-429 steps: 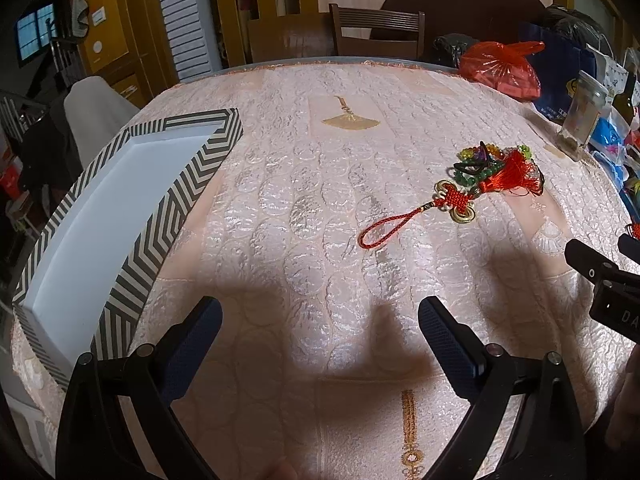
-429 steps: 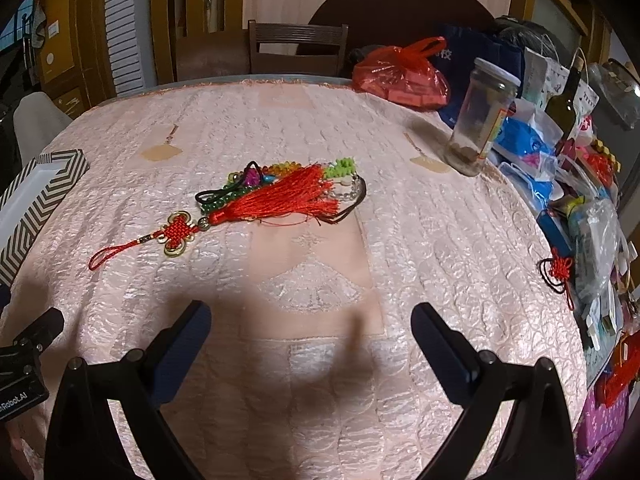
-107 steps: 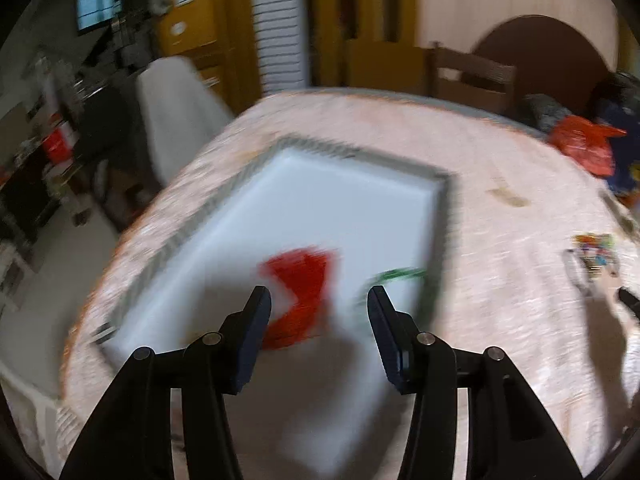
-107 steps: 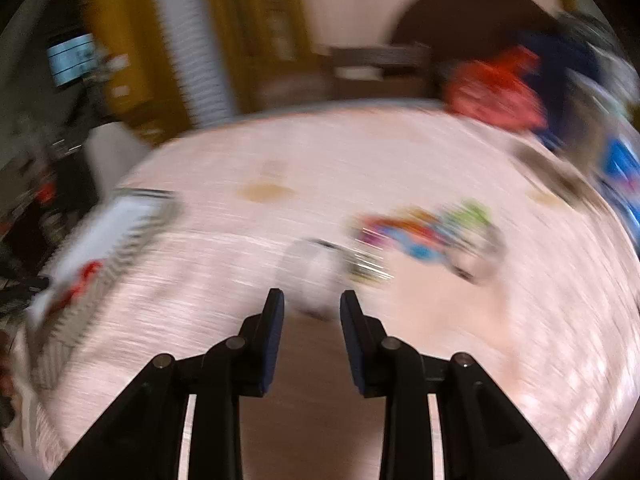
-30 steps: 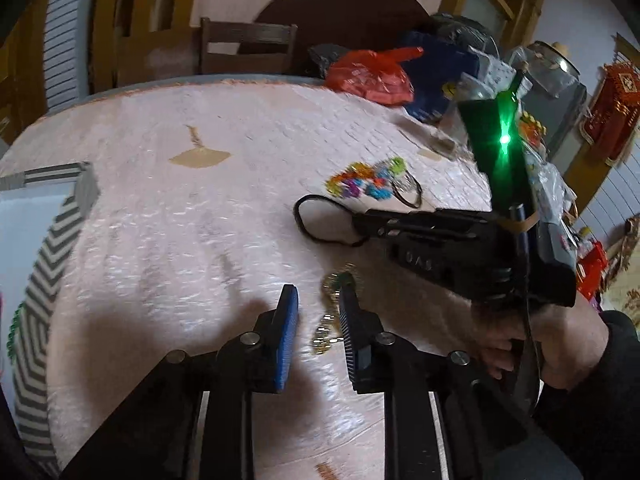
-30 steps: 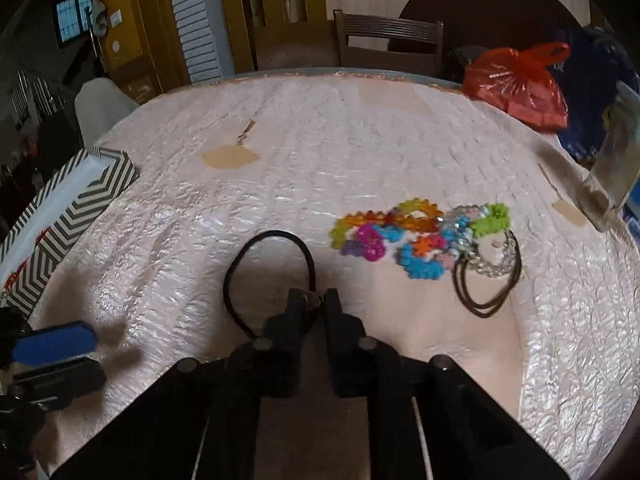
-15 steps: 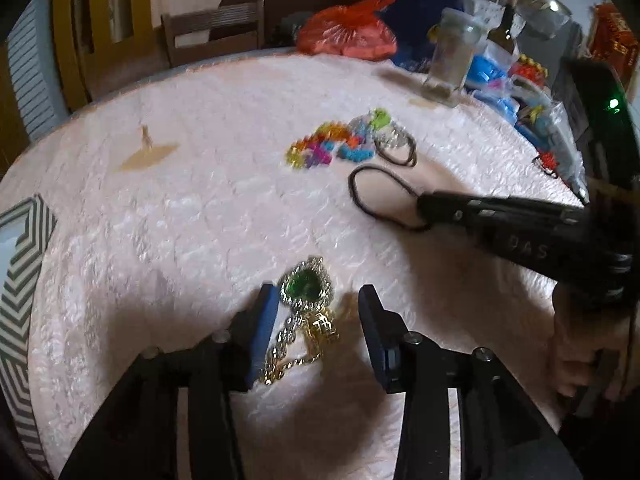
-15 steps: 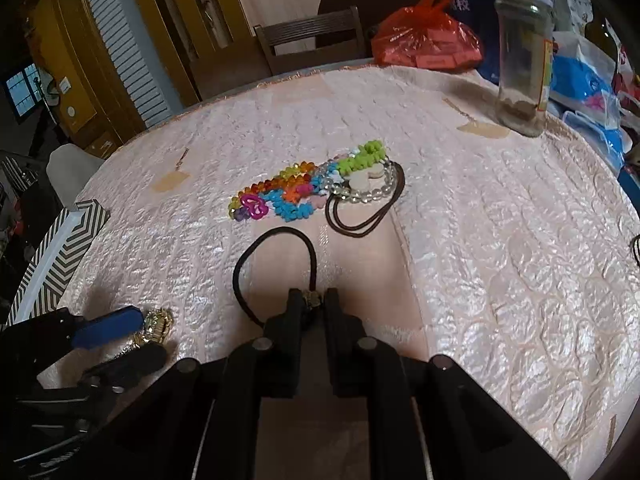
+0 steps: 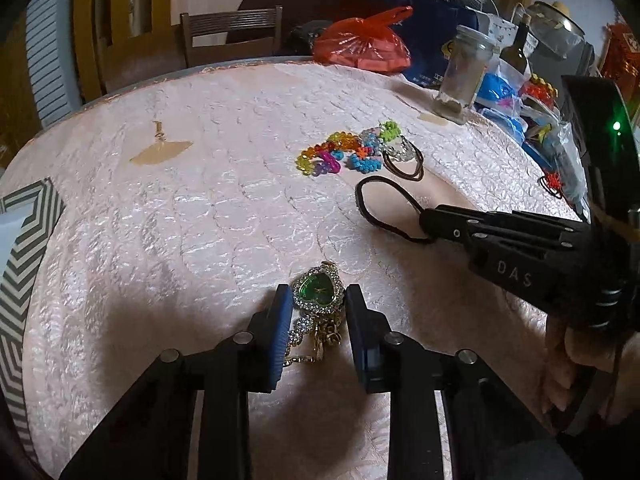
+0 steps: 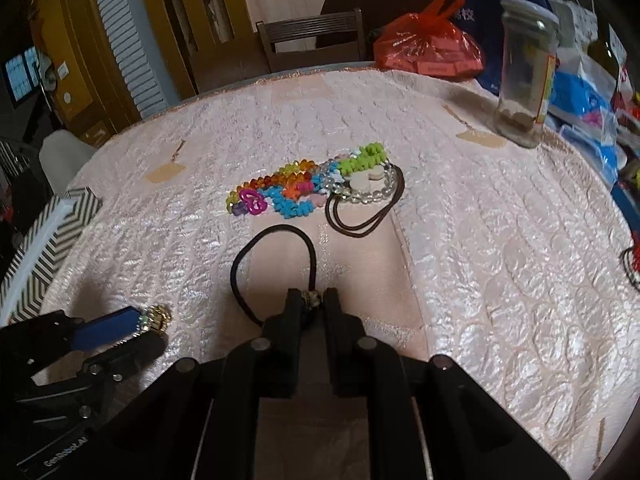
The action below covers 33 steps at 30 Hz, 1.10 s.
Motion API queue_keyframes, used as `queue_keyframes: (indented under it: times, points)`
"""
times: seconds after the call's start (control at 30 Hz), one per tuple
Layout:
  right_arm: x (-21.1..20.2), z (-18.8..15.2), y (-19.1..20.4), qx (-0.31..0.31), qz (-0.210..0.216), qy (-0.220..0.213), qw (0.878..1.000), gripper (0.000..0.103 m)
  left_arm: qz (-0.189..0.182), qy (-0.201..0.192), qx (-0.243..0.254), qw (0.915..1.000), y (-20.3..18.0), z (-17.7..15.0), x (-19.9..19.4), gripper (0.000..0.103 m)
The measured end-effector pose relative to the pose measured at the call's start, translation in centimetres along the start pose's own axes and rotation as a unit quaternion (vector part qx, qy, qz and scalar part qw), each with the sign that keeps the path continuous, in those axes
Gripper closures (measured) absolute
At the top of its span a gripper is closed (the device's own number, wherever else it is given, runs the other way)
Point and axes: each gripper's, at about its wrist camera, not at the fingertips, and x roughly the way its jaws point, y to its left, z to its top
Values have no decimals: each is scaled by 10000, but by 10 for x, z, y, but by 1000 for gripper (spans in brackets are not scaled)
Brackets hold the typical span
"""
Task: Organize jewelry
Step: 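Carry the green heart pendant and black hair tie over the white tray with both tools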
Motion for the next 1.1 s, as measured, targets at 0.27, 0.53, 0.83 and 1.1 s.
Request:
queue_keyframes:
  times: [0.27,0.53,0.83,1.1]
  points:
    - [-1,-1,7,-259,-185,11,9995,91,-72,-235,-163,9996,3,3,-20,56]
    - [-34,2,-6,294,310,-465,9980,92,-26,-337,-422,9985,16,7,-41,56]
    - [-76,-5,22,185,445,-768,9959,92,245,-220,-736,9967,29,1,-52,56]
    - [-88,-13,43,52,449,-691,9966,92,759,-237,-676,9945,35,-7,-69,56]
